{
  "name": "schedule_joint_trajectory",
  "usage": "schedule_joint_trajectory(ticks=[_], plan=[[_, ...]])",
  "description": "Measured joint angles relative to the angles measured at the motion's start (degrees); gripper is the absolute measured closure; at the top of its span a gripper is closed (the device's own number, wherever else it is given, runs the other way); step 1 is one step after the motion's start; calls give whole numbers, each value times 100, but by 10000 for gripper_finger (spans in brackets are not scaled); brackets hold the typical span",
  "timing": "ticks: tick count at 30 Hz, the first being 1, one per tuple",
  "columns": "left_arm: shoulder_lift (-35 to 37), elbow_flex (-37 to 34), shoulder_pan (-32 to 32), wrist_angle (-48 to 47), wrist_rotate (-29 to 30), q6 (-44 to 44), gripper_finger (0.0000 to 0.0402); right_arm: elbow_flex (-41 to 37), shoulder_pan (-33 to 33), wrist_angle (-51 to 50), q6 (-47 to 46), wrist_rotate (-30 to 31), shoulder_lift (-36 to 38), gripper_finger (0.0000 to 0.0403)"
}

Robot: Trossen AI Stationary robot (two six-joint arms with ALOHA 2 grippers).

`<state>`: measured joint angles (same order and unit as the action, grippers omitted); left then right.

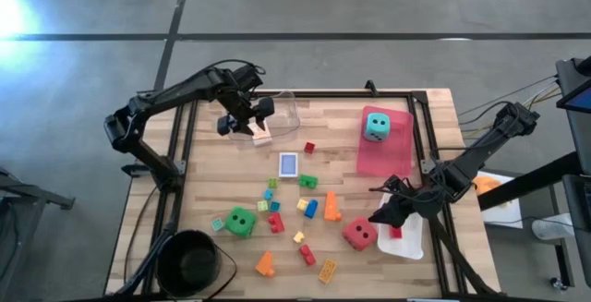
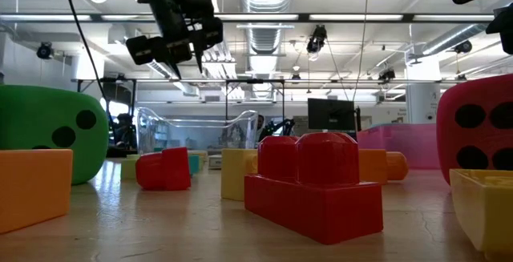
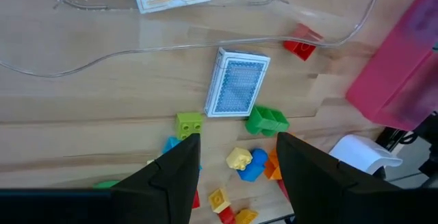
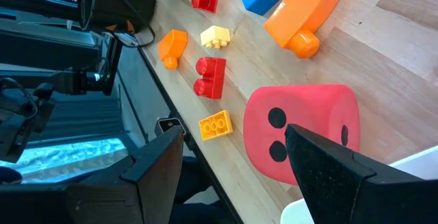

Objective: Pick & Place Toys
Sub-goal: Put the orange game piece into the white bin

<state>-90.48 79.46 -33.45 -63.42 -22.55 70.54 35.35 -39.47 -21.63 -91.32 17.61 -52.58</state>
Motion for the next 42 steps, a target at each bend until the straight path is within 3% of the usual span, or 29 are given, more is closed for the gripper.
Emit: schedule_joint_trajectory(ticks=[35, 38, 42], plan=[[0, 1, 4, 103, -2, -31, 205, 0, -2, 0, -12, 2, 0, 151], [0, 1, 2, 103, -32, -414, 205, 0, 0, 0, -9, 1, 0, 151], [0, 1, 14, 74, -452, -1773, 205, 0, -1, 0, -8, 1, -1, 151]])
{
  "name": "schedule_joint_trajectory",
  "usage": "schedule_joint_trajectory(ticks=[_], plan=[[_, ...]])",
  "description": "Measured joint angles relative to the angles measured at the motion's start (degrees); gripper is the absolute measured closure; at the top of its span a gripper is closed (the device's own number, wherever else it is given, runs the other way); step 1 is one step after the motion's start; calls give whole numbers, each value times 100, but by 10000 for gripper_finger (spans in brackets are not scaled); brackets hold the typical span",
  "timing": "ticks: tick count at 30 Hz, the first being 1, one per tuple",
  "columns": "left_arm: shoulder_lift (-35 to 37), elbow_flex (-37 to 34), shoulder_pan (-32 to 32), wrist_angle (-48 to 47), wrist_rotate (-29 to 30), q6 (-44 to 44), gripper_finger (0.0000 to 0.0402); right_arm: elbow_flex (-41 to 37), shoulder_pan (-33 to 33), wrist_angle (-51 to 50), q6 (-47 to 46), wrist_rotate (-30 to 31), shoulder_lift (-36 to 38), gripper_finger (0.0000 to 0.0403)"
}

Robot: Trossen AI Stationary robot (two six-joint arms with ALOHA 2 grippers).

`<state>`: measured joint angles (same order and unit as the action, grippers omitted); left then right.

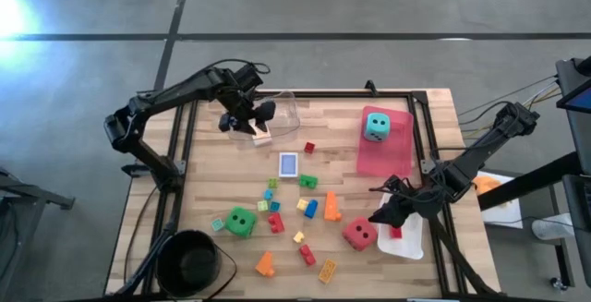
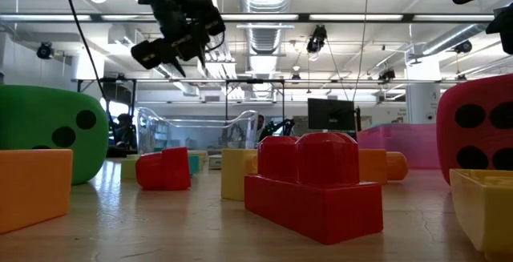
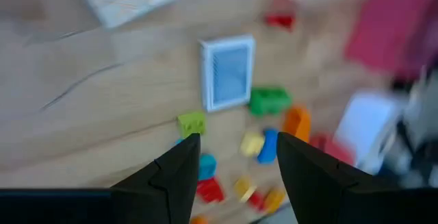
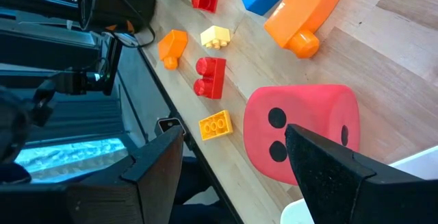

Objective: Pick & Place Toys
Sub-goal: Put the orange game piece into the white bin

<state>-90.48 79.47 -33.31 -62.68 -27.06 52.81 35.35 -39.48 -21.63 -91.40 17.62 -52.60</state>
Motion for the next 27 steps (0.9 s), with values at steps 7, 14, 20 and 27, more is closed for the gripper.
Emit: schedule_joint_trajectory(ticks=[7, 14, 20, 27], plan=[[111, -1, 451, -446, -1382, -2221, 205, 0, 2, 0, 8, 0, 0, 151], [338, -3, 1557, -701, -1380, -3009, 205, 0, 2, 0, -2, -1, 0, 151], [321, -3, 2177, 309, -1275, -2874, 205, 1, 0, 0, 8, -1, 1, 151], [315, -3, 2295, 1624, -1259, -2449, 205, 0, 0, 0, 7, 0, 2, 151]])
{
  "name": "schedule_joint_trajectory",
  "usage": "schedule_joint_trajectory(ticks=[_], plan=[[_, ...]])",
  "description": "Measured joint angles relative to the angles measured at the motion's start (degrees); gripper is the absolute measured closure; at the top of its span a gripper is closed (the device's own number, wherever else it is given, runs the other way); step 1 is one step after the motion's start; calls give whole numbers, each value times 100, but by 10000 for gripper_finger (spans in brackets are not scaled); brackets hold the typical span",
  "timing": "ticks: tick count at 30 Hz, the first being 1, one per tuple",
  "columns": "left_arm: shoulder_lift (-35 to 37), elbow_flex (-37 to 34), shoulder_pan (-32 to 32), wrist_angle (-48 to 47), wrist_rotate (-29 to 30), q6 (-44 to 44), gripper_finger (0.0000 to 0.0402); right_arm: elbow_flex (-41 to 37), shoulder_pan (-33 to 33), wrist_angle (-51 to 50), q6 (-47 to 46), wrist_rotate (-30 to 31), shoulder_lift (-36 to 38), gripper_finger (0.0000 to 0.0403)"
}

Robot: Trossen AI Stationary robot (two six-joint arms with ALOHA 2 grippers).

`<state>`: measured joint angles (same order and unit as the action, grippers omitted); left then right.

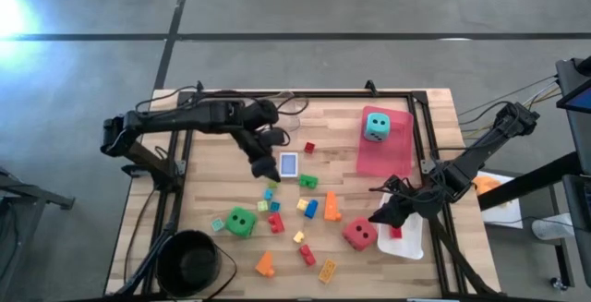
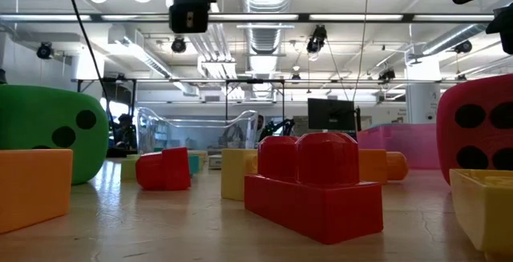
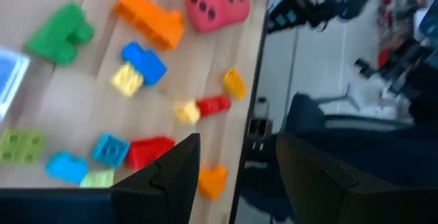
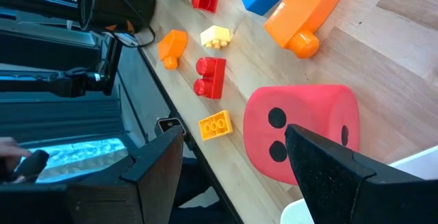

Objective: Pick & Place Toys
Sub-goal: Put the orange game piece into the white bin

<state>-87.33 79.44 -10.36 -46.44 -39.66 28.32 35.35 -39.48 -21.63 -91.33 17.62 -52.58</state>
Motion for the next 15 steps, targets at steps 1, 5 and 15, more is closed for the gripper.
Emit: schedule_joint_trajectory(ticks=[1, 5, 15], plan=[[0, 0, -5, 33, -30, 91, 205, 0, -1, 0, 1, 0, -2, 151], [33, 0, -8, -88, -381, 356, 205, 0, 8, 0, 2, 49, -2, 151], [818, 0, 150, -741, 798, 798, 205, 0, 356, 1006, 516, 55, -2, 151]])
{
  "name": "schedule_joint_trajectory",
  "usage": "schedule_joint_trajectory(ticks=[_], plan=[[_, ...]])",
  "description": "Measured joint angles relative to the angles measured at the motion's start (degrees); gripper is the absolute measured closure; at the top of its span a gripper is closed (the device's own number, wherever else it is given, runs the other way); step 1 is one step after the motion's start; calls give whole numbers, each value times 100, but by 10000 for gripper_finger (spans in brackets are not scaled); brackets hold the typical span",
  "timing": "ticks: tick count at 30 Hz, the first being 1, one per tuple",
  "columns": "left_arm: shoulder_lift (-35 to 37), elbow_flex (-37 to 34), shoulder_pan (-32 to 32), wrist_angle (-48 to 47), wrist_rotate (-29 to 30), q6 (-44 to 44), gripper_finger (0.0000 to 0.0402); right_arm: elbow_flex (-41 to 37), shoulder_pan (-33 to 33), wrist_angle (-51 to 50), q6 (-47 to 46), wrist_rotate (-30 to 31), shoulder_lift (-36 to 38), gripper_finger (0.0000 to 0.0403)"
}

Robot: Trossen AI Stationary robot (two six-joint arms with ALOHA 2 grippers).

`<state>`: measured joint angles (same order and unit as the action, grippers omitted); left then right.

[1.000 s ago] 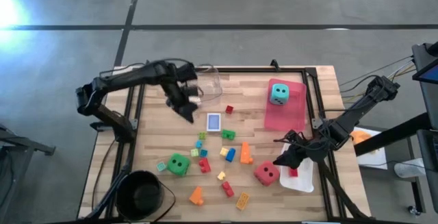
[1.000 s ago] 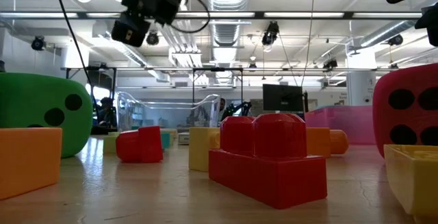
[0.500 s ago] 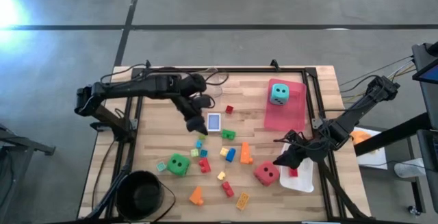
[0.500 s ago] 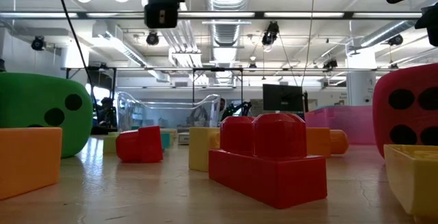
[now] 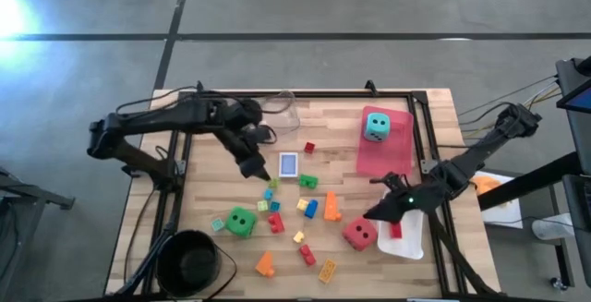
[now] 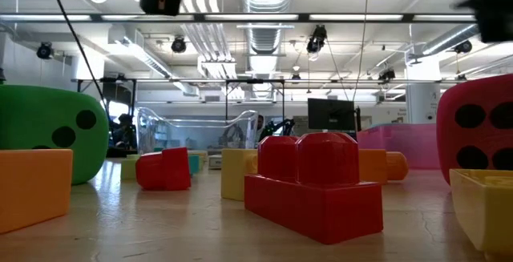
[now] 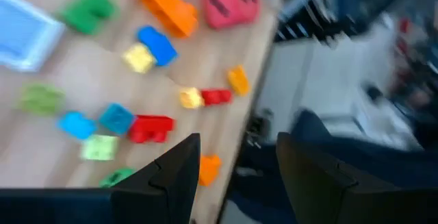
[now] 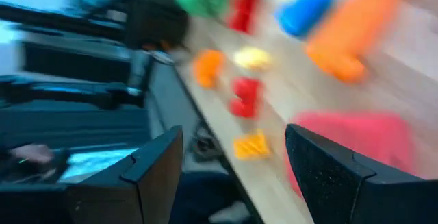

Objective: Pick & Place Toys
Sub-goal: Put the orange game piece into the white bin

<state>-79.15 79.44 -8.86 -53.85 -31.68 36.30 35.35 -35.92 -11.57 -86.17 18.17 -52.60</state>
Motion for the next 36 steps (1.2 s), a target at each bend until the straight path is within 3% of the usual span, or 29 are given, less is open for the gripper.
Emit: schedule_joint_trajectory(ticks=[4, 6, 14, 20, 30, 36], plan=[[404, 0, 0, -464, 685, 344, 205, 9, 331, 1361, 1134, -12, -45, 151], [568, 0, 22, -638, 940, 530, 205, 29, 519, 1533, 1241, -12, -73, 151], [1076, 2, 79, -922, 1549, 771, 205, 1153, 1065, 5, 1375, -61, -594, 151], [1388, 2, 74, -979, 2066, 857, 205, 2342, 1298, -1605, 844, -63, -1347, 151], [1492, 0, 95, -1076, 2158, 743, 205, 3435, 1287, -1828, 1135, -116, -2912, 151], [1525, 0, 127, -1099, 2186, 620, 205, 4182, 1418, -2096, 1123, -1046, -3806, 151]])
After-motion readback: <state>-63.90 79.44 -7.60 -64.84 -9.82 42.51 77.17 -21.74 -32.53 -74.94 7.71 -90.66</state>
